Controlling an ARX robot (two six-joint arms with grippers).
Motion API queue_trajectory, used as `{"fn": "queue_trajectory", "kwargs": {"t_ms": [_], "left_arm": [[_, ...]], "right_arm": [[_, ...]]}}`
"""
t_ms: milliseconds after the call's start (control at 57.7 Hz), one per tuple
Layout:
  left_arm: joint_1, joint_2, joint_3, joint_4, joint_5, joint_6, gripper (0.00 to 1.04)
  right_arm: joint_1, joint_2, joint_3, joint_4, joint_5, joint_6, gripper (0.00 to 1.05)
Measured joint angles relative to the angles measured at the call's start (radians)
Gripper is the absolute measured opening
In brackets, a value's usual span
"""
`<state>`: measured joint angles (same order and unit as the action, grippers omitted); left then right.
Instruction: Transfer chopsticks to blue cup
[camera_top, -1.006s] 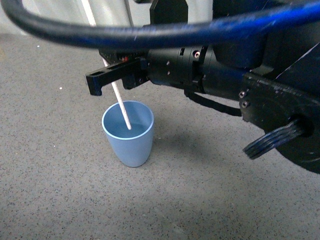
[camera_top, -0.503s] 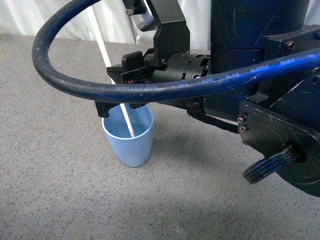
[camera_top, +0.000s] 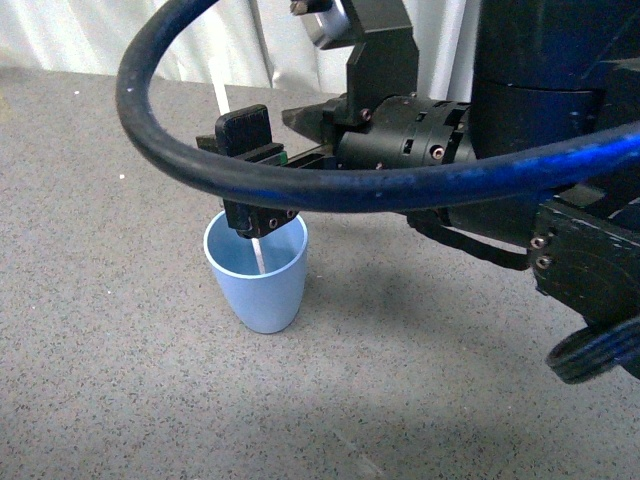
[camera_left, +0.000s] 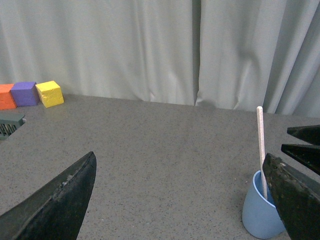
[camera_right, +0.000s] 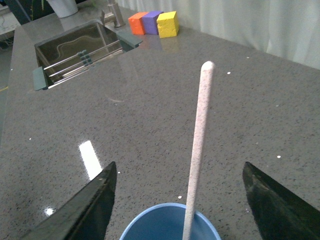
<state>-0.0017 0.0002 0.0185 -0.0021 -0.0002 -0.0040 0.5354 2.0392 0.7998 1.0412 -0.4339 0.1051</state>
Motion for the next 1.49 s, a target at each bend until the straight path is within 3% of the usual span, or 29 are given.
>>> {"fn": "queue_trajectory", "kwargs": {"t_ms": [69, 208, 468, 538, 590, 642, 711, 1110, 1231, 1491], "left_arm": [[0.000, 0.000, 0.000, 0.000, 0.000, 0.000, 0.98], [0.000, 0.000, 0.000, 0.000, 0.000, 0.000, 0.98], [0.000, 0.000, 0.000, 0.000, 0.000, 0.000, 0.98], [0.000, 0.000, 0.000, 0.000, 0.000, 0.000, 0.98], [0.000, 0.000, 0.000, 0.000, 0.000, 0.000, 0.98], [0.000, 0.000, 0.000, 0.000, 0.000, 0.000, 0.98], [0.000, 0.000, 0.000, 0.000, 0.000, 0.000, 0.98], [0.000, 0.000, 0.000, 0.000, 0.000, 0.000, 0.98], [0.000, 0.000, 0.000, 0.000, 0.000, 0.000, 0.98], [0.000, 0.000, 0.000, 0.000, 0.000, 0.000, 0.98]], "right_arm": [[-0.012, -0.036, -0.027, 0.007, 0.057, 0.006, 0.97], [-0.080, -0.175, -0.093, -0.092, 0.295, 0.001, 0.95], [-0.309, -0.507, -0.213, -0.420, 0.509, -0.058, 0.95], [-0.356, -0.619, -0.296, -0.408, 0.535, -0.080, 0.95], [-0.374, -0.655, -0.364, -0.282, 0.567, -0.087, 0.88], [-0.391, -0.690, -0.439, -0.123, 0.571, -0.093, 0.78], [-0.406, -0.733, -0.490, -0.058, 0.563, -0.096, 0.67], [-0.475, -0.983, -0.669, -0.128, 0.484, -0.102, 0.01], [-0.526, -1.003, -0.724, -0.090, 0.441, -0.105, 0.01], [-0.533, -1.274, -0.783, -0.310, 0.436, -0.105, 0.01]]}}
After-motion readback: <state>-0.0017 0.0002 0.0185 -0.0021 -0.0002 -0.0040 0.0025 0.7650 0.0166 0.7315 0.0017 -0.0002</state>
